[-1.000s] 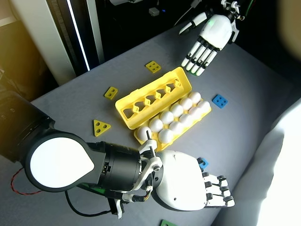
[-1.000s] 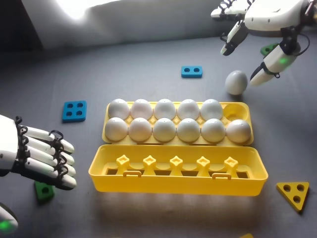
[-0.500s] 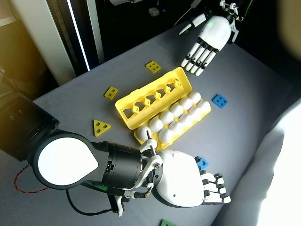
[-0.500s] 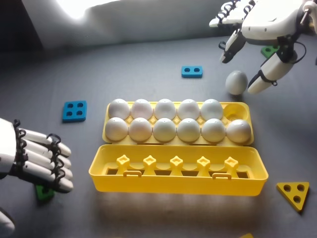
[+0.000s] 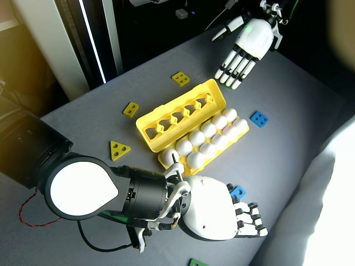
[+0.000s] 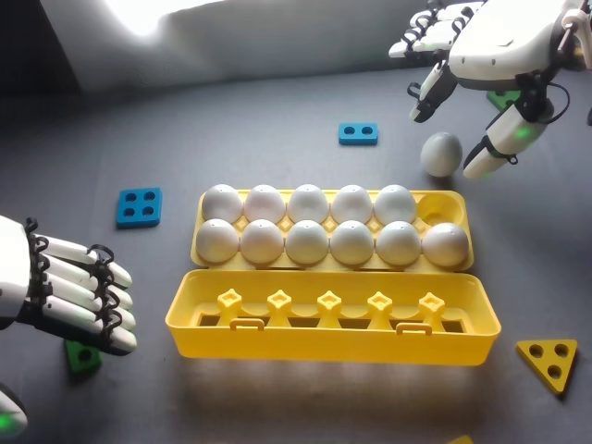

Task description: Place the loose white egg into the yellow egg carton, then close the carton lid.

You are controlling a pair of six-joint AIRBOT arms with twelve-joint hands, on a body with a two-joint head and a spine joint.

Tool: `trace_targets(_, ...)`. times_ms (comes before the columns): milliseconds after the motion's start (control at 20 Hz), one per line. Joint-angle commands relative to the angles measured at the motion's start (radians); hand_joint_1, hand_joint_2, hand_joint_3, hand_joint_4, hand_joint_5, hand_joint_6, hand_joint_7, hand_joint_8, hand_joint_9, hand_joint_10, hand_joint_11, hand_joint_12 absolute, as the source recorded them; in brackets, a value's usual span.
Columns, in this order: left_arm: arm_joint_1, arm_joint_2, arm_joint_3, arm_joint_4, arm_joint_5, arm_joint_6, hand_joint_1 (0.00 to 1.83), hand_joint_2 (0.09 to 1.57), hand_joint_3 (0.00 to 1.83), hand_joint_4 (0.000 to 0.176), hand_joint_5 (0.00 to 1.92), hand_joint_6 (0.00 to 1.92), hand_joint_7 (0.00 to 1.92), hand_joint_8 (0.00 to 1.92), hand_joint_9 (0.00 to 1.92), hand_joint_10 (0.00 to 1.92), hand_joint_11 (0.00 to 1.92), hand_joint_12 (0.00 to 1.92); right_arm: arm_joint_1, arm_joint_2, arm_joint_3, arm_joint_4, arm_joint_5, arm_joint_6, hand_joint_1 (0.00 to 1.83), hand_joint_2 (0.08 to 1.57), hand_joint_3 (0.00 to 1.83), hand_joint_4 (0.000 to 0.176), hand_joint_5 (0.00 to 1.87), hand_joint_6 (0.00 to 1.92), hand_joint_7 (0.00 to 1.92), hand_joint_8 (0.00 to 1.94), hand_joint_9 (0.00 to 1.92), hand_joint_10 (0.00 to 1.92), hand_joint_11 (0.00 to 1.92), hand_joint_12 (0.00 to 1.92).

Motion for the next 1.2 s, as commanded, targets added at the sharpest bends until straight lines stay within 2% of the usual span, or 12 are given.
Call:
trace_targets(0,-0.005,0.009,0.006,-0.048,-0.053,-0.004,0.0,1.18,0.0,0.0,0.26,0.0,0.26,0.0,0.18,0.0,0.0,0.27,0.001,0.014,0.007,0.037,0.035,-0.003,0.77,0.78,0.0,0.138,0.76,0.01,0.06,0.01,0.06,0.01,0.0,0.0)
trace_targets(50,-0.006,0.008,0.005,-0.043,-0.053,-0.005,0.0,1.18,0.0,0.0,0.26,0.0,0.26,0.01,0.19,0.0,0.0,0.27,0.0,0.013,0.007,0.037,0.035,-0.003,0.76,0.79,0.0,0.147,0.75,0.01,0.05,0.01,0.06,0.01,0.0,0.0)
trace_targets(200,-0.006,0.009,0.005,-0.041,-0.053,-0.005,0.0,1.18,0.0,0.0,0.26,0.0,0.26,0.0,0.19,0.0,0.0,0.29,-0.005,0.013,0.007,0.037,0.035,-0.003,0.77,0.79,0.0,0.152,0.75,0.01,0.06,0.01,0.08,0.01,0.0,0.0)
trace_targets(400,-0.006,0.009,0.003,-0.041,-0.053,-0.005,0.0,1.17,0.0,0.0,0.24,0.0,0.23,0.0,0.16,0.0,0.0,0.23,-0.016,0.009,0.007,0.037,0.035,-0.008,0.79,0.79,0.01,0.143,0.76,0.01,0.08,0.01,0.07,0.01,0.0,0.0)
trace_targets(650,-0.009,0.01,0.002,-0.041,-0.053,-0.005,0.0,1.17,0.0,0.0,0.23,0.0,0.22,0.0,0.15,0.0,0.0,0.21,-0.024,0.003,0.007,0.039,0.035,-0.008,0.77,0.8,0.01,0.158,0.76,0.01,0.08,0.01,0.08,0.01,0.0,0.0)
trace_targets(800,-0.009,0.011,0.002,-0.041,-0.053,-0.005,0.0,1.17,0.0,0.0,0.24,0.0,0.24,0.0,0.17,0.0,0.0,0.23,-0.028,0.001,0.007,0.04,0.035,-0.009,0.79,0.8,0.0,0.156,0.76,0.01,0.09,0.01,0.11,0.02,0.0,0.0)
trace_targets(850,-0.009,0.011,0.003,-0.041,-0.053,-0.005,0.0,1.17,0.0,0.0,0.23,0.0,0.23,0.0,0.17,0.0,0.0,0.23,-0.03,0.0,0.007,0.04,0.035,-0.009,0.8,0.8,0.0,0.146,0.77,0.01,0.09,0.01,0.12,0.02,0.0,0.0)
trace_targets(900,-0.009,0.01,0.003,-0.041,-0.053,-0.005,0.0,1.16,0.0,0.0,0.23,0.0,0.23,0.0,0.17,0.0,0.0,0.23,-0.032,0.0,0.007,0.04,0.035,-0.01,0.8,0.8,0.0,0.146,0.77,0.01,0.1,0.01,0.12,0.02,0.0,0.0)
trace_targets(950,-0.009,0.01,0.003,-0.041,-0.053,-0.005,0.0,1.16,0.0,0.0,0.23,0.0,0.23,0.0,0.17,0.0,0.0,0.23,-0.034,0.0,0.007,0.04,0.035,-0.01,0.78,0.81,0.01,0.16,0.75,0.0,0.09,0.0,0.12,0.02,0.0,0.0)
trace_targets(1100,-0.01,0.011,0.003,-0.041,-0.053,-0.005,0.0,1.16,0.0,0.0,0.23,0.0,0.23,0.0,0.17,0.0,0.0,0.26,-0.038,0.0,0.007,0.041,0.035,-0.012,0.77,0.81,0.01,0.156,0.76,0.01,0.1,0.01,0.09,0.01,0.0,0.0)
trace_targets(1150,-0.01,0.011,0.003,-0.041,-0.053,-0.005,0.0,1.16,0.0,0.0,0.24,0.0,0.23,0.0,0.17,0.0,0.0,0.27,-0.04,0.0,0.007,0.041,0.035,-0.014,0.78,0.81,0.01,0.148,0.77,0.01,0.1,0.01,0.08,0.0,0.0,0.0)
